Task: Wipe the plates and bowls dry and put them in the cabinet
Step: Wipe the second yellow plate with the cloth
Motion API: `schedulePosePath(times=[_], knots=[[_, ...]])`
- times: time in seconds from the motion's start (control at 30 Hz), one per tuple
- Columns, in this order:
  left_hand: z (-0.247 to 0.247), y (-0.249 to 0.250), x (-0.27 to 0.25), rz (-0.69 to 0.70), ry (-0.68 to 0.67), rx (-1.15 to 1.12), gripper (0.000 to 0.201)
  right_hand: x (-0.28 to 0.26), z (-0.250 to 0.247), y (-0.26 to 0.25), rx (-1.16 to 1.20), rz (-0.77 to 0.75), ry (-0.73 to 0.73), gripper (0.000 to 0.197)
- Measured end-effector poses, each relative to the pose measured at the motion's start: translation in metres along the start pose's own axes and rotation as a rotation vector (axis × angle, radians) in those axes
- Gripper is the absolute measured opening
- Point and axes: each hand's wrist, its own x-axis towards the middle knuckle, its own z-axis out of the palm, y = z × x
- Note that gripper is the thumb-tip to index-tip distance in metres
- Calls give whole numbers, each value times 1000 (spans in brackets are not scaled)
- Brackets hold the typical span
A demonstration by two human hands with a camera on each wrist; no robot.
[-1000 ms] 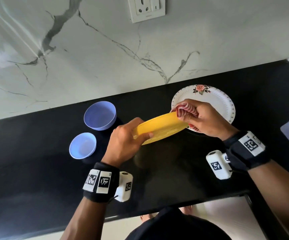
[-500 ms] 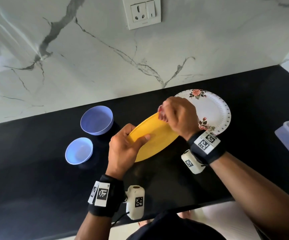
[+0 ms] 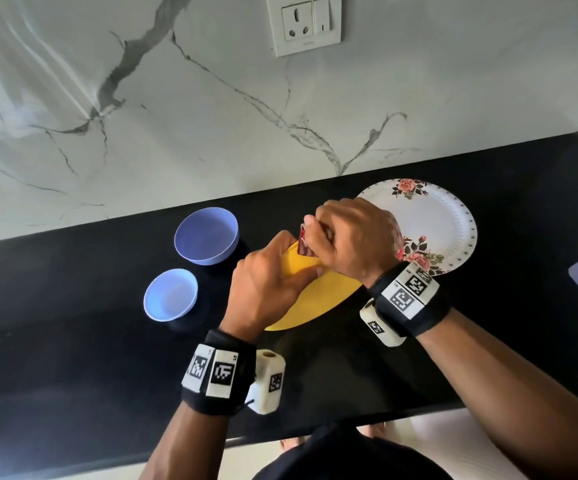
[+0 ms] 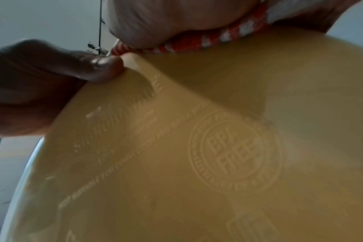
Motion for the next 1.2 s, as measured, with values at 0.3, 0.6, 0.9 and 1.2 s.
schedulePosePath(times=[0.3,0.6,0.9,1.2], knots=[[-10,-37,-29,-127,66,-325,45,-36,17,25,604,897,150,50],[-4,-1,6,102,-65,103,50,-4,1,4,-5,4,58,44],[-3,-37,-21,-57,62,-125,63,-27,10,21,461,556,154,57],[-24,-4,-9,-6,-175,80,60,-26,14,15,362,483,112,46]])
